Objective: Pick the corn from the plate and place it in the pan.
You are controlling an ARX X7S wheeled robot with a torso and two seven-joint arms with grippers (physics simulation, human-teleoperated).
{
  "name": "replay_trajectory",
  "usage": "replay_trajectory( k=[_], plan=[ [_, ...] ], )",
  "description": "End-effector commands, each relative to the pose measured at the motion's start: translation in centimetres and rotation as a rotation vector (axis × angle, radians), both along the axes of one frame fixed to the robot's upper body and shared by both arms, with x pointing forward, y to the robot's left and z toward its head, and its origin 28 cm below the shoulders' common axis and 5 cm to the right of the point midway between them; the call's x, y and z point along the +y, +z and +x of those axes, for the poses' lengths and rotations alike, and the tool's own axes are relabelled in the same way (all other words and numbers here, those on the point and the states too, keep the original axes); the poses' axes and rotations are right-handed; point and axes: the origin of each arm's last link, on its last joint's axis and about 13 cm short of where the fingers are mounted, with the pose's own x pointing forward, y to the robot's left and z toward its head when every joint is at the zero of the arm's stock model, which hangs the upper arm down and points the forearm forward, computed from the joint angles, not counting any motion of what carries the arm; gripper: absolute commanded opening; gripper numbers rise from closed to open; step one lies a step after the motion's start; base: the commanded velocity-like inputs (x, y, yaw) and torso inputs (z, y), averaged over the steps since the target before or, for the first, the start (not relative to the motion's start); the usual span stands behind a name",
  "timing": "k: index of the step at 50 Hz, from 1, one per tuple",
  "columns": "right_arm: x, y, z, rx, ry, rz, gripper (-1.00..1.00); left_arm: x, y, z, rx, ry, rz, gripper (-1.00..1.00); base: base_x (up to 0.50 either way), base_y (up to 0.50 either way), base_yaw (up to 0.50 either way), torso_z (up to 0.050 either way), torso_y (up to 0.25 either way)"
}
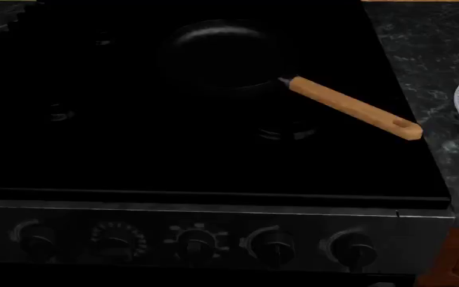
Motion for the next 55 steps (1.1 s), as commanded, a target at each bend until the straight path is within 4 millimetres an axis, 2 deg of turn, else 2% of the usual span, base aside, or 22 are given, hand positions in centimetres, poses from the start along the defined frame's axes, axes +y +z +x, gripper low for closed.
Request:
replay_trajectory(
  k=[1, 37, 43, 55],
  plan=[
    [0.0, 0.0, 0.0, 0.0, 0.0, 0.0, 1.0, 0.0, 0.1, -0.2, 0.0, 0.0, 0.0, 1.0, 0.0, 0.0, 0.0, 0.0, 0.0],
    [0.2, 0.6, -0.5, -0.02, 0.003, -0.016, 1.0, -0.1, 0.3, -0.1, -0.007, -0.008, 0.003, 1.0, -0.05, 0.0, 0.0, 0.0, 0.0],
    [0.2, 2.1, -0.9, -0.059, -0.005, -0.036, 1.0, -0.1, 1.1, -0.4, -0.01, -0.014, -0.01, 1.0, 0.0, 0.0, 0.0, 0.0, 0.0],
    [0.0, 7.0, -1.8, -0.175, -0.016, -0.059, 1.0, 0.6, 5.4, 0.0, -0.092, -0.004, -0.003, 1.0, 0.0, 0.0, 0.0, 0.0, 0.0]
  ],
)
